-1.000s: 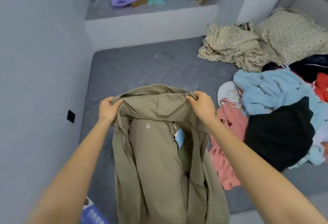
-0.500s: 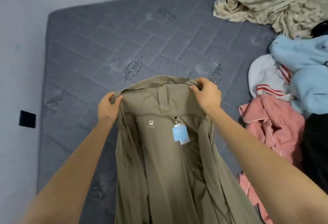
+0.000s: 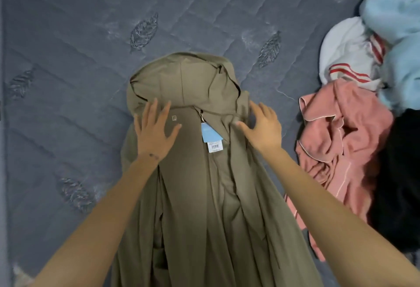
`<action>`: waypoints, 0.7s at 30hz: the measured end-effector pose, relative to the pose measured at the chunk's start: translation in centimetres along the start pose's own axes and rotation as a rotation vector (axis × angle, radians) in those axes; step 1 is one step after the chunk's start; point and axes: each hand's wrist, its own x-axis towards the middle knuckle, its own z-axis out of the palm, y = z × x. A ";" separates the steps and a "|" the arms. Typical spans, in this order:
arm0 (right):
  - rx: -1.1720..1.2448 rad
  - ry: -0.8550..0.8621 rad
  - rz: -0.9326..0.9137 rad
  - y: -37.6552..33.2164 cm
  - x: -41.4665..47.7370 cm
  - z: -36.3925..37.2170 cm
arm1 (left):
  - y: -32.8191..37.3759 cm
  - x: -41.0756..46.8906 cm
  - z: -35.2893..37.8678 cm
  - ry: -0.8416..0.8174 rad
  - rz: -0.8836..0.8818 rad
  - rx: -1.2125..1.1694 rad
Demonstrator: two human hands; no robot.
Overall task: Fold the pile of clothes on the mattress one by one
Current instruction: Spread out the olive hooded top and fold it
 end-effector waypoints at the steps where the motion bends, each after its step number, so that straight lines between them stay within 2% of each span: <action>1: -0.010 -0.031 0.014 1.2 -0.5 0.5 | 0.8 -1.0 0.9 -0.009 0.020 0.014; 4: -0.035 -0.115 0.062 4.7 -2.1 2.2 | 3.5 -3.5 3.6 -0.042 0.035 0.017; 8: -0.069 -0.212 0.067 8.7 -4.3 4.2 | 8.0 -5.6 7.5 -0.094 0.032 -0.105; 12: -0.036 -0.180 -0.081 11.0 -6.0 5.2 | 12.5 -6.4 10.6 -0.112 -0.018 -0.208; 15: 0.044 -0.172 -0.146 11.7 -7.2 5.7 | 14.7 -6.1 11.7 -0.095 -0.151 -0.282; 17: 0.096 -0.173 -0.158 11.8 -8.1 6.0 | 15.7 -5.9 12.1 -0.076 -0.222 -0.281; 21: 0.187 -0.032 -0.119 11.6 -8.6 5.7 | 16.6 -5.3 12.0 -0.047 -0.245 -0.243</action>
